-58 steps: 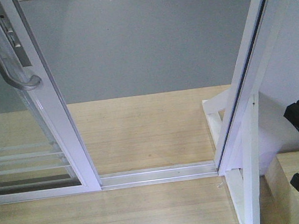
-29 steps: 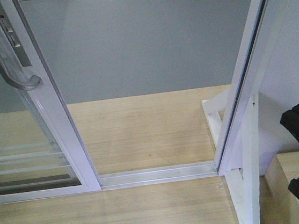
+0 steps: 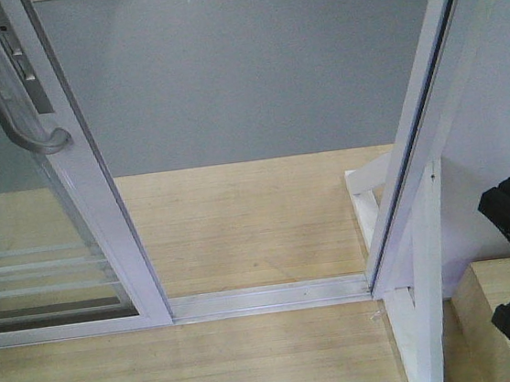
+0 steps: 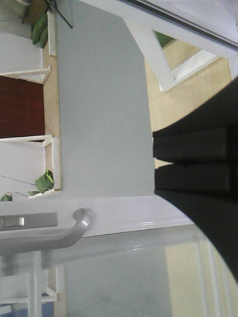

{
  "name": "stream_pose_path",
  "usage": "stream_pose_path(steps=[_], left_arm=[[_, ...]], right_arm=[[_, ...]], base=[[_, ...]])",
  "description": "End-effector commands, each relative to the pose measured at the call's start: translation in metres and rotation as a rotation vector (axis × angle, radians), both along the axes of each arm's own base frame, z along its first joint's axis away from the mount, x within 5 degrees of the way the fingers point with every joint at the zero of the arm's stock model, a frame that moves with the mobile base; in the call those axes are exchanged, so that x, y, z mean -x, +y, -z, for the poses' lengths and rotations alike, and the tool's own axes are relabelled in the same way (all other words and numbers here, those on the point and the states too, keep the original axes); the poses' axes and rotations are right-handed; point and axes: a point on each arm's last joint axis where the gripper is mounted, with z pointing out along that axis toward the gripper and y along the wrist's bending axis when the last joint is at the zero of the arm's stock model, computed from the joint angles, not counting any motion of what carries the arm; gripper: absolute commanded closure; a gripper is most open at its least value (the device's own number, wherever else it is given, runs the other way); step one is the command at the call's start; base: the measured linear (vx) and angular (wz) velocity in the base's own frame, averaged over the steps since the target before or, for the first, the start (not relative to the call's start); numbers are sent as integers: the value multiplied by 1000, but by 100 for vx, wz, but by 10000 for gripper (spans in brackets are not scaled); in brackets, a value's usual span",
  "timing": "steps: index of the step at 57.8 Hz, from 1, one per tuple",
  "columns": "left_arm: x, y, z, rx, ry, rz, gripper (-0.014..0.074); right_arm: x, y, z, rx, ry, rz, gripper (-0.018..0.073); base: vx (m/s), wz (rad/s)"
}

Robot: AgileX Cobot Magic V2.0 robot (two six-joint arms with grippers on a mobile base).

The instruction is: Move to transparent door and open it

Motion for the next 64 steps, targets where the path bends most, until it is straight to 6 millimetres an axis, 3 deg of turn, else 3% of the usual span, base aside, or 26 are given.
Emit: stream_pose_path(steps=[1,15,64], left_arm=[[-1,-1,-5,17,-108,7,603],[-1,4,-4,25,-101,-72,603],[-1,4,-4,26,-99,-72,603]], right_arm=[[-2,-2,-16,-27,-92,32,564],[-2,-2,-16,-27,-92,32,564],[-2,-2,-17,6,-110,28,564]], base=[[0,0],[0,0],[0,0]])
